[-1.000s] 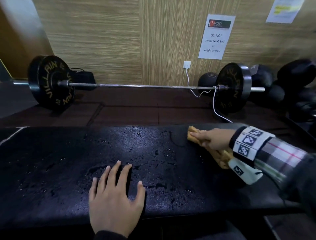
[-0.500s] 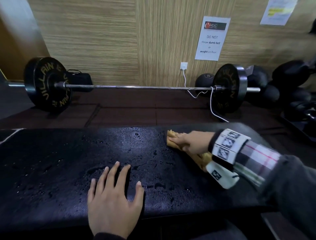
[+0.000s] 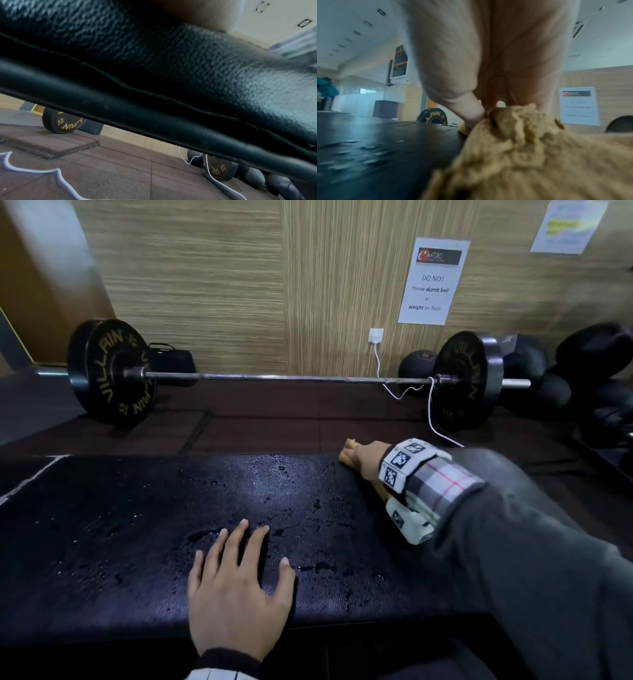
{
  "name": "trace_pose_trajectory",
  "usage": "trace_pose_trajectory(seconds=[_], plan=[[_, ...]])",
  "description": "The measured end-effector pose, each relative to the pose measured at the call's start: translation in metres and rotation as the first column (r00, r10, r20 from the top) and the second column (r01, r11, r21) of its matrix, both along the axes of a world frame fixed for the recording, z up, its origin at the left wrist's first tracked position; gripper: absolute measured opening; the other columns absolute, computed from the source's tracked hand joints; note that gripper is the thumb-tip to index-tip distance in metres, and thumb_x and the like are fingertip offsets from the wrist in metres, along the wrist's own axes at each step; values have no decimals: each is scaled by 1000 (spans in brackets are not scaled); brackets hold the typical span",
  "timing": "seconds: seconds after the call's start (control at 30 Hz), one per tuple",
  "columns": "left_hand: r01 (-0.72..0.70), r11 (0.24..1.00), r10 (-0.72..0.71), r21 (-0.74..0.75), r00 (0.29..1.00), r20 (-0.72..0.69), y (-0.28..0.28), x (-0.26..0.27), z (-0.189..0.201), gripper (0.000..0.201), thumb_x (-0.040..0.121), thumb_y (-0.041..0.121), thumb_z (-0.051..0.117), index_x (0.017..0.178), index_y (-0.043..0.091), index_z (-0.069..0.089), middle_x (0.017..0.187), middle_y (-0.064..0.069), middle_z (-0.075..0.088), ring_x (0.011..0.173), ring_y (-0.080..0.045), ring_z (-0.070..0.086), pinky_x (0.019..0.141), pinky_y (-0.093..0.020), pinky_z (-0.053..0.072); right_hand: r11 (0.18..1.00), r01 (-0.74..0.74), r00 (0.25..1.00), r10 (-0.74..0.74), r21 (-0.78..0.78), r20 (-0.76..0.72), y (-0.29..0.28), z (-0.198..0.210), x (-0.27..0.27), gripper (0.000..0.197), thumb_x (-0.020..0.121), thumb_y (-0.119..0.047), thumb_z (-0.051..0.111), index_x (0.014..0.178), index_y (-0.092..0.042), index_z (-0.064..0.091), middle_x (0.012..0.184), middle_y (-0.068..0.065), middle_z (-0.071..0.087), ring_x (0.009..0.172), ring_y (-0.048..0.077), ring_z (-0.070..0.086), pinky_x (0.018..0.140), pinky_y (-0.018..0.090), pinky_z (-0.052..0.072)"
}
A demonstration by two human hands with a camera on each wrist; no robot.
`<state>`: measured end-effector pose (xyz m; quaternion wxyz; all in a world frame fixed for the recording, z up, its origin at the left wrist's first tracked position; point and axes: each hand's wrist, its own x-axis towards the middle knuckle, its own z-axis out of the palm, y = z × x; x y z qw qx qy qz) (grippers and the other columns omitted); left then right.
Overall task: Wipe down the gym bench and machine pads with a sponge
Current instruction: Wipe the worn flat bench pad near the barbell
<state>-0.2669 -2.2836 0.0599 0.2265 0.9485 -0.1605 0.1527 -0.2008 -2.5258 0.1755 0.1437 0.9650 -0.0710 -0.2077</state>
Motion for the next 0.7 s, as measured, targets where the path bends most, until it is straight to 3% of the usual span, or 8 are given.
trace_pose_trajectory(seconds=[0.1, 0.2, 0.33, 0.43, 0.53, 0.7], plan=[[11, 1000, -10, 11, 1000, -23, 2, 0, 0, 55, 78, 57, 41, 122, 33, 64, 135, 6, 58, 130, -21, 49, 112, -45, 27, 996, -63, 998, 61, 69, 24, 11, -14, -10, 59, 94, -8, 45, 147, -18, 22, 152, 8, 23, 128, 32, 42, 101, 35, 39], [52, 998, -52, 26, 999, -6, 8, 1, -1, 56, 80, 59, 39, 123, 31, 64, 135, 4, 58, 129, -21, 51, 111, -43, 28, 975, -144, 989, 144, 169, 10, -1, -21, -36, 63, 95, -10, 41, 150, -23, 14, 156, 6, 14, 135, 31, 34, 111, 36, 29], [-19, 1000, 19, 9, 1000, 15, 37, 16, 5, 59, 78, 59, 38, 119, 29, 68, 130, -1, 62, 119, -26, 59, 100, -49, 44, 968, -52, 998, 57, 245, -13, -34, -18, -67, 64, 95, -12, 41, 149, -30, 12, 157, -1, 8, 142, 22, 21, 115, 27, 16], [-123, 989, 128, 85, 991, -47, 67, 33, 7, 63, 78, 64, 31, 127, 37, 61, 138, 4, 56, 129, -22, 50, 105, -51, 36, 980, 65, 998, -62, 188, -22, -52, -15, -60, 63, 97, -16, 37, 149, -29, 6, 157, 1, 6, 141, 24, 23, 113, 27, 20], [-143, 978, 155, 151, 986, -69, 76, 41, 2, 64, 80, 67, 24, 133, 45, 53, 144, 10, 49, 136, -16, 41, 113, -48, 27, 989, 117, 993, -117, 89, -9, -50, -9, -32, 62, 97, -17, 37, 150, -24, 6, 155, 7, 19, 134, 31, 34, 107, 31, 32], [-155, 979, 163, 132, 985, -55, 75, 40, 2, 59, 80, 65, 29, 129, 44, 55, 141, 10, 52, 134, -17, 44, 111, -49, 28, 997, 32, 997, -37, 73, 63, -19, -4, 14, 43, 95, -10, 39, 138, -15, 39, 137, 10, 44, 119, 29, 50, 94, 30, 40]])
